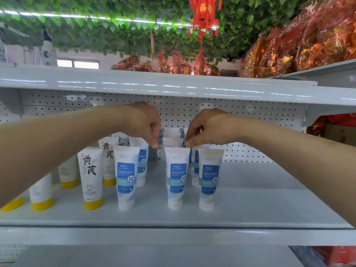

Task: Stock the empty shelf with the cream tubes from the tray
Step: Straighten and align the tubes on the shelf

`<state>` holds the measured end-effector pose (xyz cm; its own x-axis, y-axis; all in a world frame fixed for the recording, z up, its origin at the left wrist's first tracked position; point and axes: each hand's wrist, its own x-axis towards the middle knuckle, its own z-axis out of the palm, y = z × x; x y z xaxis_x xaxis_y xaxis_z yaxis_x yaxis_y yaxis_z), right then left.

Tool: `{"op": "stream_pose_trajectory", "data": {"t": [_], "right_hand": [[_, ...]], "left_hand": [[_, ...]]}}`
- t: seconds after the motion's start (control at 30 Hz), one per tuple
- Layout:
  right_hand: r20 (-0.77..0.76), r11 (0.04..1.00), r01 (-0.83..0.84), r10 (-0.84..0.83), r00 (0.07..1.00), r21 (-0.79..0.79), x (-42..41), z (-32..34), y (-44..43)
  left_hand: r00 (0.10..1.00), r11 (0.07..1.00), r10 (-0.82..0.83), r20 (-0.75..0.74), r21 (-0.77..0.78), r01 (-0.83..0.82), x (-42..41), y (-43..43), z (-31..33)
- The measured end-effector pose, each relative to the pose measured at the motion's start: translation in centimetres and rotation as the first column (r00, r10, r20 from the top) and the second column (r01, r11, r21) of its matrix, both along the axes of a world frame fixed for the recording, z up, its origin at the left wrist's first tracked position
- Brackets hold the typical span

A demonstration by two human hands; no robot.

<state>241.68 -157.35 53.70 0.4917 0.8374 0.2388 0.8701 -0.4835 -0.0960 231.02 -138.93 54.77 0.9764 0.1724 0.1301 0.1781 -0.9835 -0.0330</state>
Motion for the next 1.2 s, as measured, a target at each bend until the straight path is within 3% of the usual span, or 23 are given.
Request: {"op": "stream_pose_trajectory", "data": {"t": [0.3,0.5,0.87,1.2], "right_hand": [[0.021,0.994,0.028,-0.026,0.999,-0.110,-1.0,-0.8,2.6],[0.041,0.993,0.029,-0.024,0.999,-0.115,-1.0,-1.3,3.4],[0.069,0.993,0.009,-0.001,0.998,-0.118,-1.1,-0.9,4.7],[-0.005,0.987,0.043,-0.044,0.999,-0.155,-1.5,-0.5,5.2]], "left_hand": [[0.985,0.995,0.097,-0.140,0.045,-0.092,-1.9,2.0,-1.1],[0.985,0.989,0.101,-0.142,0.118,-0.085,-1.8,2.8,-1.7],[0.988,0.998,0.007,-0.155,0.065,0.003,-1.6,3.4,-1.4],[0.987,1.000,-0.001,-0.162,0.014,0.004,-1.2,3.3,-1.2]]}}
